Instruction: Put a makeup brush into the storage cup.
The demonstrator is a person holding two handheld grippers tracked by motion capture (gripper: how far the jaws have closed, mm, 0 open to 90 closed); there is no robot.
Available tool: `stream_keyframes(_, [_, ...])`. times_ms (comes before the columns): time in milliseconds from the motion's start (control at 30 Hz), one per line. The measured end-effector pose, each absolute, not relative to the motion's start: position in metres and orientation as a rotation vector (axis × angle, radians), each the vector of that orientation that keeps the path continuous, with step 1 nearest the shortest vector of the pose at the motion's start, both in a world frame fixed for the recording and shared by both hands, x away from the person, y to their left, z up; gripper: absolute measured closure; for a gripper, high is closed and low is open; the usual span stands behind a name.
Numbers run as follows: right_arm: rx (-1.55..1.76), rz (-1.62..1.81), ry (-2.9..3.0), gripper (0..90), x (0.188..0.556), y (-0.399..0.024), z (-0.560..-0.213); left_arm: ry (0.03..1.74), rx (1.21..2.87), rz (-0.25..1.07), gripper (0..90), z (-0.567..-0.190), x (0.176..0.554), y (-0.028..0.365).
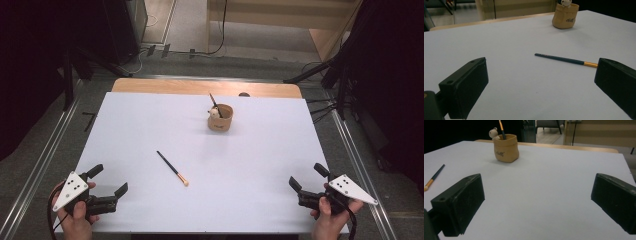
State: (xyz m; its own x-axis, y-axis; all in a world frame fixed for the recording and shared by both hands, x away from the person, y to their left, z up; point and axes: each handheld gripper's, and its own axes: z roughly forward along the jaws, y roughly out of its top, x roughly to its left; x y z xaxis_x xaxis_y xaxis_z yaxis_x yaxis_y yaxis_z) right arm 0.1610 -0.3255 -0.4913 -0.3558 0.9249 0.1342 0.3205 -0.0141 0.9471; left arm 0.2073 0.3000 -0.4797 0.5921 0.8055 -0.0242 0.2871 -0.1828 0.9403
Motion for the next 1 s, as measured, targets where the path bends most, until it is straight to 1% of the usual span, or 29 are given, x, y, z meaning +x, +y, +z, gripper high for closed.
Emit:
stream_keyframes(267, [1.317,1.355,1.7,0.0,0.15,-0.334,-0.496,0.904,1.737,0.601,0.0,-0.479,0.207,0.301])
stream_keyframes(567, [1.32,1.378,1.676,0.0,0.149,-0.337,-0.493,0.912,1.733,0.587,0.0,-0.477,0.209,0.294])
stream_keyframes(1000, [1.32,1.373,1.673,0.0,0.149,-0.338,-0.491,0.833,1.748,0.563,0.0,-0.451,0.214,0.268])
